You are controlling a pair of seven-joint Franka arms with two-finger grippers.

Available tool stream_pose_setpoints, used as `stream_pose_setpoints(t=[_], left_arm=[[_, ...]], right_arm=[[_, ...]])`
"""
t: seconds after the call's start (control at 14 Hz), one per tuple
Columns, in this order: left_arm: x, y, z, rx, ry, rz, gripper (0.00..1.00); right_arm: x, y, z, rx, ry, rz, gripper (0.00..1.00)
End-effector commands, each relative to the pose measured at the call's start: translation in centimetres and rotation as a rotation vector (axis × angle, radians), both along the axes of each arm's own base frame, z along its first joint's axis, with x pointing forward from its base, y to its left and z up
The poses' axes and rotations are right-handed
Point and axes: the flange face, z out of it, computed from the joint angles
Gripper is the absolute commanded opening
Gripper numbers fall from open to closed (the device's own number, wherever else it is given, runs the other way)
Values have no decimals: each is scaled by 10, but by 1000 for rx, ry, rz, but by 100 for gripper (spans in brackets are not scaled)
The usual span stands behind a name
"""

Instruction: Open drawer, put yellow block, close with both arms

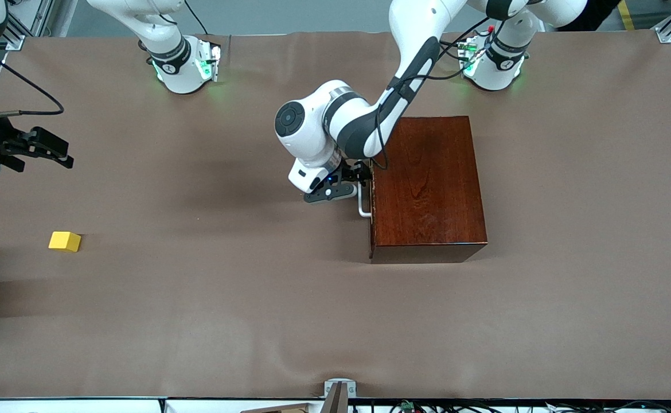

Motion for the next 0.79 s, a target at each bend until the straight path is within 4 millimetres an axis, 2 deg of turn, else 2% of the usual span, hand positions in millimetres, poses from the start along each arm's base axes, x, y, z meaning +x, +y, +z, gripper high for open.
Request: stream_pose_setpoints(t=[0.0,0.5,0.64,0.72], left_arm=[[2,-15,9,-88,-24,19,100],[9,-36,19,-292,-63,76,100],[9,-40,21,-329,-73,79,100],[11,-42,23,-345,-85,77,100]], right_arm=[[1,1,1,2,2,-2,100],[1,-2,1,2,2,-14,100],[3,-22,-4,3,8,-39,100],[5,-42,-9,4,15,-66,100]])
